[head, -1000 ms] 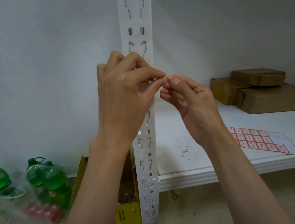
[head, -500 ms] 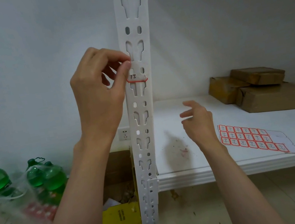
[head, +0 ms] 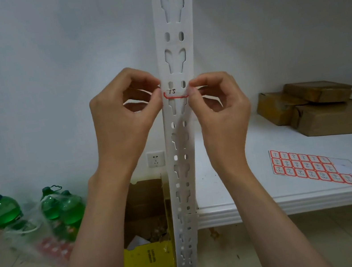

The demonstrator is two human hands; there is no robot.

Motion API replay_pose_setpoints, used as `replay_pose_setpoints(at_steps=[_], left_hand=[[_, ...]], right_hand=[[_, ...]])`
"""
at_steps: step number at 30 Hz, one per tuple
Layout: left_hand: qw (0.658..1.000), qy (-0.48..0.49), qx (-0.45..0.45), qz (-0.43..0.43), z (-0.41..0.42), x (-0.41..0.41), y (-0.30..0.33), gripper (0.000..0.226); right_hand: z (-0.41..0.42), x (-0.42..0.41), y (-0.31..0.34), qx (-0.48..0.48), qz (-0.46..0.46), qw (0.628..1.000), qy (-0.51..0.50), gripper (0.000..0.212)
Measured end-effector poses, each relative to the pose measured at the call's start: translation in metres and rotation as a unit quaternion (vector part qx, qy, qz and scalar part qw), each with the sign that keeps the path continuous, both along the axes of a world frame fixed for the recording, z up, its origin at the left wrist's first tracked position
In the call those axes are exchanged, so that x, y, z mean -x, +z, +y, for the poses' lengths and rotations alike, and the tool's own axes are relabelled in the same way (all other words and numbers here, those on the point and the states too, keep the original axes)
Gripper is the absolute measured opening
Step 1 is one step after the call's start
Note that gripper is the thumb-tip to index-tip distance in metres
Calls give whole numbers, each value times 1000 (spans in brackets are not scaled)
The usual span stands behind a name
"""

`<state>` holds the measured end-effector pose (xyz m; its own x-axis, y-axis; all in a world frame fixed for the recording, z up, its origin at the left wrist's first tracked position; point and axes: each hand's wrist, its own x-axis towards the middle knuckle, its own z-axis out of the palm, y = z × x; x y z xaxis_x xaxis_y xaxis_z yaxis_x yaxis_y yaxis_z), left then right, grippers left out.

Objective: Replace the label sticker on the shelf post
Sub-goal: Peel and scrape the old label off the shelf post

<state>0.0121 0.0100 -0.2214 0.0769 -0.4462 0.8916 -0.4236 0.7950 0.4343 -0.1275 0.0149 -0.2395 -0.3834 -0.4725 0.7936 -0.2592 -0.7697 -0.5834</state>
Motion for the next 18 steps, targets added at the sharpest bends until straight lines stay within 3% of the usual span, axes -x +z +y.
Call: replay_pose_setpoints(at_steps=[10, 18], left_hand=[[989, -73, -60, 113, -2, 2, -8, 7], [982, -93, -92, 136, -1, 3, -9, 6]], right_hand=[[1, -20, -23, 38, -93, 992, -77, 15], [-1, -33, -23, 51, -124, 987, -87, 14]])
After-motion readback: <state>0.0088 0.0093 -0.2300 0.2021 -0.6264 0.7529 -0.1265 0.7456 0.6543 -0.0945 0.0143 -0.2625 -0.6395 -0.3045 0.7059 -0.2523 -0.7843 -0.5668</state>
